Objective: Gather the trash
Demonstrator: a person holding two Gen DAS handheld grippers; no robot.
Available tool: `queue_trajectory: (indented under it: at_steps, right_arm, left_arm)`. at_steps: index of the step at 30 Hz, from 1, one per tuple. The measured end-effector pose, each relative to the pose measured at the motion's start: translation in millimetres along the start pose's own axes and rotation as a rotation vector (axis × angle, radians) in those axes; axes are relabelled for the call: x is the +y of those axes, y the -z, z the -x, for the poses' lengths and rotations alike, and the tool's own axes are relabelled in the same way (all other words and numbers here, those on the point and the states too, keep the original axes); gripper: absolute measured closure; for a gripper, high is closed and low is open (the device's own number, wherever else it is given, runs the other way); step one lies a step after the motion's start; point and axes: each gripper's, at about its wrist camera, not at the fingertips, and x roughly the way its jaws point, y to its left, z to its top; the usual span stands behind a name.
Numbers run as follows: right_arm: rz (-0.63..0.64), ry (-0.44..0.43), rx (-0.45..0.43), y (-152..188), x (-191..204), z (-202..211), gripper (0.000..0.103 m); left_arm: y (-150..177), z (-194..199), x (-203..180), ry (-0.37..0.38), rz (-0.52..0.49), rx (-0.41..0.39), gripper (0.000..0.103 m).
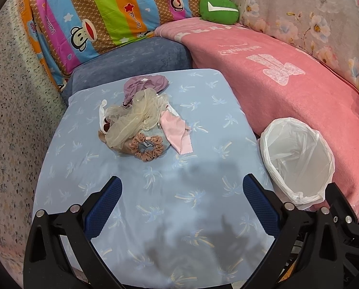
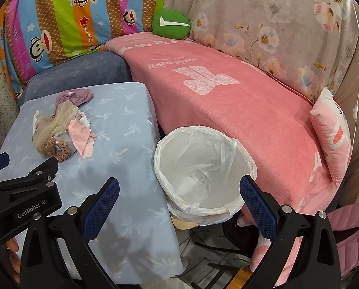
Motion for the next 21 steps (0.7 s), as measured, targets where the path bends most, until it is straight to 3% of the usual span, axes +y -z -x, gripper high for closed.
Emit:
queue_trajectory:
  at_steps: [21]
  right_arm:
    - [-0.004,0.016,-0.001,-1.1,6.3,3.4,0.006]
  left_arm:
    - [0.4,0.2,5.8,0.02,-0.002,0.003,0.007]
